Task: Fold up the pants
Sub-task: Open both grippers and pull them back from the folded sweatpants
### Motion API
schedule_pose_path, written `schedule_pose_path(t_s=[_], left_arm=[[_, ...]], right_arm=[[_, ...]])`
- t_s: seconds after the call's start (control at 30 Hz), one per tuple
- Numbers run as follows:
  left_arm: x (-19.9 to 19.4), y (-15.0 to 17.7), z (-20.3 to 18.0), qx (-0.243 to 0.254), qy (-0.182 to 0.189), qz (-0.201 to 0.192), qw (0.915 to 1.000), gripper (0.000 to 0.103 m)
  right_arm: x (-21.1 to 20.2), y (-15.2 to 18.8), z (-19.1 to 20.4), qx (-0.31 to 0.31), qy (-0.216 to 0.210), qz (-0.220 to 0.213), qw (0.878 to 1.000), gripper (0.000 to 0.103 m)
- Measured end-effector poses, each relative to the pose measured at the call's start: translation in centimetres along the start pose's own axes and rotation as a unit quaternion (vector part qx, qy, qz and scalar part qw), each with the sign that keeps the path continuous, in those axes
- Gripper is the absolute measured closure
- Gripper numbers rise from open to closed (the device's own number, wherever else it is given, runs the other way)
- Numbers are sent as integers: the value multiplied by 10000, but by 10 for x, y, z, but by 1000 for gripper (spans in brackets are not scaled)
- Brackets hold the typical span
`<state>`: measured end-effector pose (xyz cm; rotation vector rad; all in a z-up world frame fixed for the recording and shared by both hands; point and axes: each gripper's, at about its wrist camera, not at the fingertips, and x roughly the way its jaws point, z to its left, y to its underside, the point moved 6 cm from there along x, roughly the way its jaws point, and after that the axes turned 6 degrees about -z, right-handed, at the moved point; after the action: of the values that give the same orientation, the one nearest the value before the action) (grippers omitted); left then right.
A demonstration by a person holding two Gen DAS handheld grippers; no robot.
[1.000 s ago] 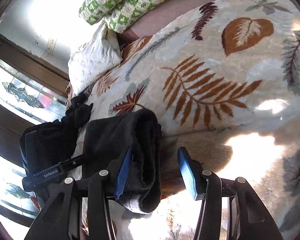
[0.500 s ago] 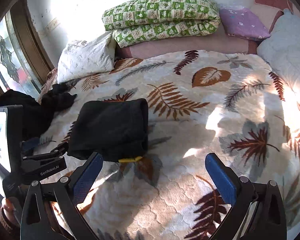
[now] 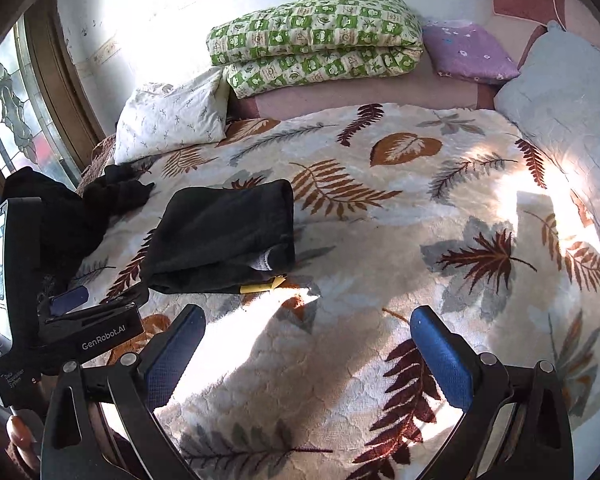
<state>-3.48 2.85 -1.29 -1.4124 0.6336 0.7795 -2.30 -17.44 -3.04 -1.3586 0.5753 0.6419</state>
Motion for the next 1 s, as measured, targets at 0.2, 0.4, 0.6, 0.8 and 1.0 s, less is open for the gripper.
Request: schedule_pose_path(t_s=[0.2, 0.4, 0.6, 0.8, 1.0], left_arm=[[-12, 3, 2, -78, 305, -215, 9993, 10], [-21, 11, 6, -138, 517, -434, 9976, 10], [-22, 17, -5, -43, 592, -500, 9970, 10], [-14, 21, -23, 85, 699, -322, 9970, 10], [-15, 19, -30, 196, 663, -345, 9970, 10]], right_arm=[[-2, 4, 0, -114, 39, -23, 9999, 0], [-6, 3, 1, -234, 90, -214, 9995, 0], [-4, 6, -5, -177, 141, -191, 9996, 0], [-4, 11, -22, -84, 284, -128, 9995, 0], [-5, 11, -37, 81, 379, -113, 9992, 0]])
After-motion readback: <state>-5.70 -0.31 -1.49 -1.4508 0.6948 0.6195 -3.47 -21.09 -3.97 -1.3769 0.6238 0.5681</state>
